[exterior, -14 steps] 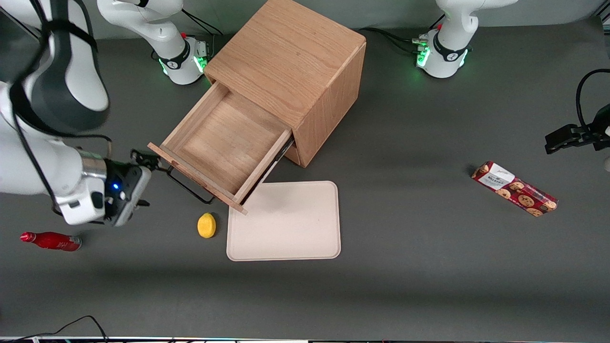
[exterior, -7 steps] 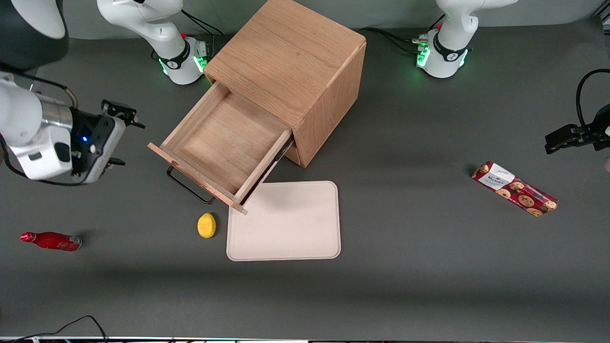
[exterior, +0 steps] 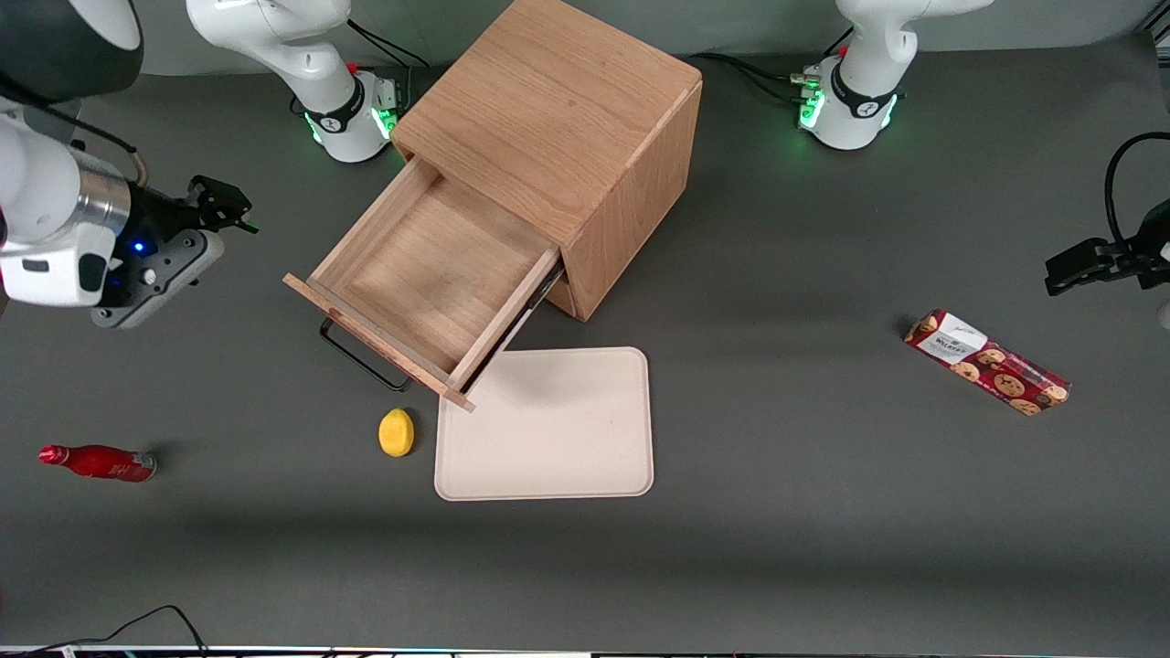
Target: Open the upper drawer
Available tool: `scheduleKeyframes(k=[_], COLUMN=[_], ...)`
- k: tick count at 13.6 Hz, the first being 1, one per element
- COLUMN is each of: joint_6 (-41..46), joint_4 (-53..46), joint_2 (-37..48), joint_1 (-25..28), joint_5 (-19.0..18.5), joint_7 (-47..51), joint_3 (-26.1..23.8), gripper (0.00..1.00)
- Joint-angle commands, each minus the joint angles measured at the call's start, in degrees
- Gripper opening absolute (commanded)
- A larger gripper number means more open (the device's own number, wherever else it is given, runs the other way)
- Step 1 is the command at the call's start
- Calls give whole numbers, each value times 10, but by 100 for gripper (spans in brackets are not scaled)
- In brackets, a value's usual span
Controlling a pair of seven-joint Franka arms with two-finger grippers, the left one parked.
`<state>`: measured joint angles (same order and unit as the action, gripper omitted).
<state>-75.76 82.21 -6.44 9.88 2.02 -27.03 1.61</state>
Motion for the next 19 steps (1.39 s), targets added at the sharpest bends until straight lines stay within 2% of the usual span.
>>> scheduleKeyframes(k=[1,3,8,13,19], joint_6=[-111,-150,-193,-194,-194], joint_4=[191,244,301,178,168], joint_2=[124,148,170,60,57], joint_1=[-50,-71,-106,-102,-101], joint_5=[-14,-14,-33,-46,-47], joint_7=[17,31,84,91,94], joint_3=[-12,-9,0,29,33], gripper=[100,100,100,100,100])
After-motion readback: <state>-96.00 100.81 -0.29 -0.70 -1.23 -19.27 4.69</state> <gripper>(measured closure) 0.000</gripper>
